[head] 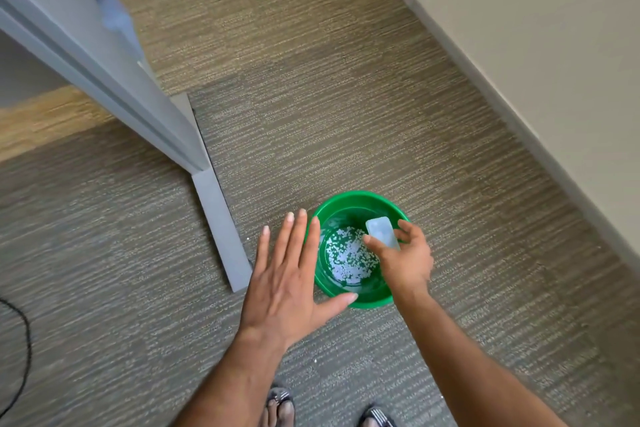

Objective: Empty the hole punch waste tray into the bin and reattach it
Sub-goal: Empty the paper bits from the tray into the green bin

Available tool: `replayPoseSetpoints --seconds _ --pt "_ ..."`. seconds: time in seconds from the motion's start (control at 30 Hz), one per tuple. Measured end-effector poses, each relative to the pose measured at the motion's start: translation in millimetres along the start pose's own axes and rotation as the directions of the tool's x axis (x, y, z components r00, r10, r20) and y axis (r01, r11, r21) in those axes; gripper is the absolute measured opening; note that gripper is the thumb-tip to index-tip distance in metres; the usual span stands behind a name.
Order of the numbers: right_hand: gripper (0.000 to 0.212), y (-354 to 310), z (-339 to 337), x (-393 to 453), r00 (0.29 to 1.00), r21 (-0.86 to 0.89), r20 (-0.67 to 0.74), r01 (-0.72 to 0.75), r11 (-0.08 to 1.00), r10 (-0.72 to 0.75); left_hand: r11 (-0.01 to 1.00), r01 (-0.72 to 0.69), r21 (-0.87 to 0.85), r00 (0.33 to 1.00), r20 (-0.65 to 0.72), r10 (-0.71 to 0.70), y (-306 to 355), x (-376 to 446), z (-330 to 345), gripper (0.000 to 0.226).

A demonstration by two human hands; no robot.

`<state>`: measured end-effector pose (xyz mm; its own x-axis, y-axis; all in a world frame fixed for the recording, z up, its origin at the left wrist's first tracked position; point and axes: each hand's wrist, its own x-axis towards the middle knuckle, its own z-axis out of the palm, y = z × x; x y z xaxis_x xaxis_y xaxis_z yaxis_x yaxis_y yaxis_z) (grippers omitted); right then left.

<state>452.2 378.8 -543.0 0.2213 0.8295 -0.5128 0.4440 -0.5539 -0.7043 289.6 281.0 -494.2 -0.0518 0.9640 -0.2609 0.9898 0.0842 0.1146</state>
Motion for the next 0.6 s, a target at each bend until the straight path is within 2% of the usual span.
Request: replayPoseSetpoints --seconds 0.13,0.23,0.3,0.37,0.4,0.47,0.53,0.6 --pt "0.081 -1 -5 -11 0.994 -0.139 0.003 0.109 0.984 -0.110 1.000 0.000 -0.013 1.000 -0.002 0.000 5 -3 -1 0.119" --pt "0.081 2 -10 -18 0.990 -0.141 0.028 0.141 0.980 -0.138 1.000 -0.007 -0.005 1.000 0.018 0.007 10 -10 -4 0.119" --pt "0.077 1 -17 -24 0.994 -0.054 0.056 0.099 0.994 -0.096 1.000 -0.016 -0.005 0.999 0.036 0.016 15 -15 -10 0.119" --pt "0.066 -4 -26 -32 0.984 0.178 0.177 -0.032 0.984 0.000 0.999 -0.032 -0.016 0.999 0.042 0.032 21 -20 -19 0.121" --pt "0.055 -11 -34 -36 0.961 0.335 0.274 -0.134 0.933 0.039 0.999 -0.033 -0.027 0.999 0.036 0.034 25 -23 -29 0.123" --pt "0.039 -25 -52 -43 0.884 0.587 0.464 -0.361 0.725 0.064 0.997 -0.026 -0.075 1.000 0.015 0.027 34 -25 -49 0.126" --pt "0.043 -44 -76 -56 0.821 0.685 0.570 -0.506 0.524 0.047 0.993 -0.036 -0.115 0.998 -0.048 0.031 47 -29 -78 0.128" --pt "0.049 -75 -108 -76 0.794 0.726 0.608 -0.557 0.404 0.004 0.984 -0.063 -0.169 0.993 -0.108 0.045 64 -36 -122 0.130"
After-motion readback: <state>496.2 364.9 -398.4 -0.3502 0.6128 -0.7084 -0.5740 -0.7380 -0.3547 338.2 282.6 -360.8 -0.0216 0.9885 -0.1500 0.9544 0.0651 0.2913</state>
